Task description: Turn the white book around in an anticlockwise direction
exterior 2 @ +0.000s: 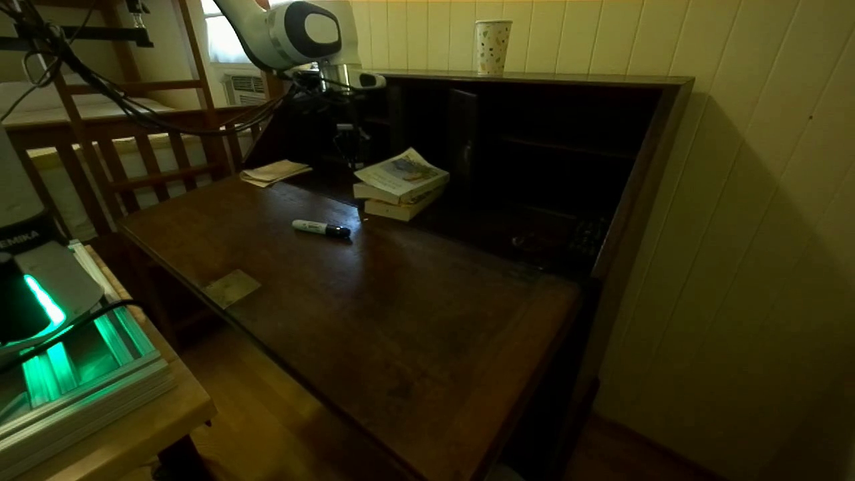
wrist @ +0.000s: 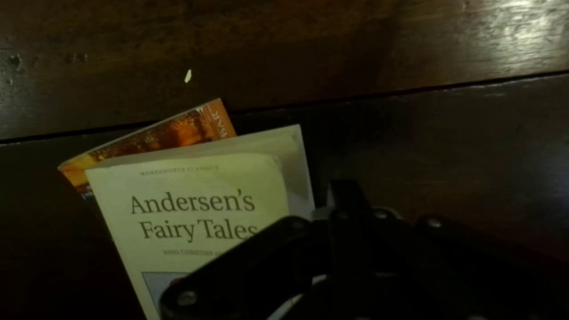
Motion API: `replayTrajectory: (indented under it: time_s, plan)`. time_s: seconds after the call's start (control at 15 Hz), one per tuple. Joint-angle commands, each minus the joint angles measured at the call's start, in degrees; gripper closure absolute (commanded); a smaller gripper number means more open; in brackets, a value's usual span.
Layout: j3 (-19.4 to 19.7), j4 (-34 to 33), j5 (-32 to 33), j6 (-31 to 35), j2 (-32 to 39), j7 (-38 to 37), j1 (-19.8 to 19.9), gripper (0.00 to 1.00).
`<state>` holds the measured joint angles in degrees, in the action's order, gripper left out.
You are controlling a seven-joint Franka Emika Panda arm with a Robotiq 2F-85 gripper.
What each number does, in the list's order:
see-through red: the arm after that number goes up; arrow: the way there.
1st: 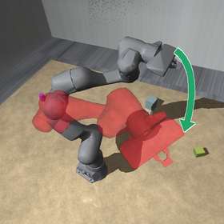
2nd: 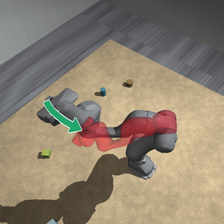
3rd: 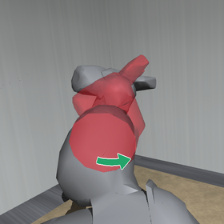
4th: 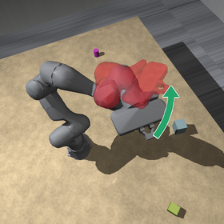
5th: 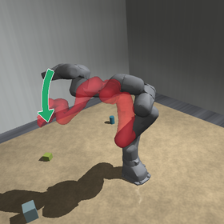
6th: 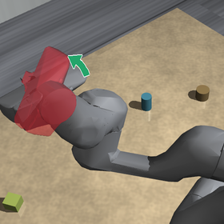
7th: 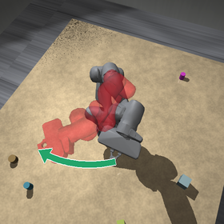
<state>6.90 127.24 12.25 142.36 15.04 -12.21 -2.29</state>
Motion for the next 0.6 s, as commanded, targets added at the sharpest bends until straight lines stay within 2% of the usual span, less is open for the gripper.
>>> replayTrajectory:
  time_s: [0.0, 0.47, 0.53]
  plan:
    - [-1.52, 1.06, -2.58, -3.32, -5.02, 1.83, 1.15, 1.0]
    - [-1.1, 2.07, -2.29, -5.52, -11.32, 1.89, 2.91, 1.0]
    - [-0.99, 2.28, -2.04, -5.12, -12.02, 1.81, 3.29, 0.91]
